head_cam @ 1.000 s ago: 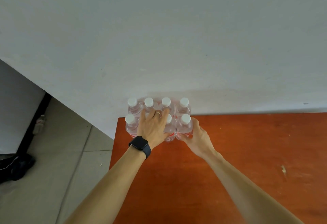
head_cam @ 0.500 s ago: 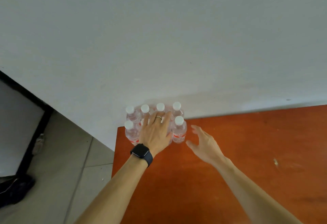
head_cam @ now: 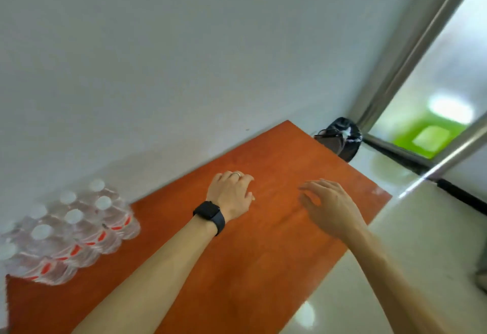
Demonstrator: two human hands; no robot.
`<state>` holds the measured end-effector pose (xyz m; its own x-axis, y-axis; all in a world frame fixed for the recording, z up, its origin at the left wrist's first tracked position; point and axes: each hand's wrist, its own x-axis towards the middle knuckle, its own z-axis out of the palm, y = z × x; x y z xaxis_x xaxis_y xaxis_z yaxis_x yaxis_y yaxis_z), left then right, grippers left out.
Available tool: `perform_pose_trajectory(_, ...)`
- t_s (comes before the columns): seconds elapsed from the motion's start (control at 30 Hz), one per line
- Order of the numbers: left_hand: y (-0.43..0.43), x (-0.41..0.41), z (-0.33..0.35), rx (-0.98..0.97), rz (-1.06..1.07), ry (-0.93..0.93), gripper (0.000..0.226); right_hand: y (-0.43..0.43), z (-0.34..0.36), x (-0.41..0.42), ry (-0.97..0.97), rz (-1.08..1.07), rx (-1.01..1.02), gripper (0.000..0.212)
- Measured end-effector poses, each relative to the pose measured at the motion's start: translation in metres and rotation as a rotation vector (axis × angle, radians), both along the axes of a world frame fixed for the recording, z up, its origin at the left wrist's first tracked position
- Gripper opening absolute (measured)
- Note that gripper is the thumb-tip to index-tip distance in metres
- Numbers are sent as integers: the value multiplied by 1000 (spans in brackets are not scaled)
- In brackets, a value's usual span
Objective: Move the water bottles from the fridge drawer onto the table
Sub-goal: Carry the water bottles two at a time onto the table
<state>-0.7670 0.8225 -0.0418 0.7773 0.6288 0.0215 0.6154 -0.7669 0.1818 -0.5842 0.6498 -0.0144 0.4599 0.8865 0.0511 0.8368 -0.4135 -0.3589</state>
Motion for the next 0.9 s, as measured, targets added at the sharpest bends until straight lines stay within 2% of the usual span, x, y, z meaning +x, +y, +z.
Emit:
perform_pose_trajectory(0.2,-128,183,61,84,-274,-75,44,-194,55,112,-40,-376,132,27)
perform_pose_trajectory(0.5,-412,379,112,61,-673,-252,46,-496,100,210,-148,-799,225,34)
perform_pose_trajectory(0.67,-531,460,128,58,-843,-284,43,-617,102,250,-170,-966,264,36)
perform_pose_trajectory(0.9,-645,568,114,63,-1010,-199,43,-731,71,327,-122,-1110,193,34)
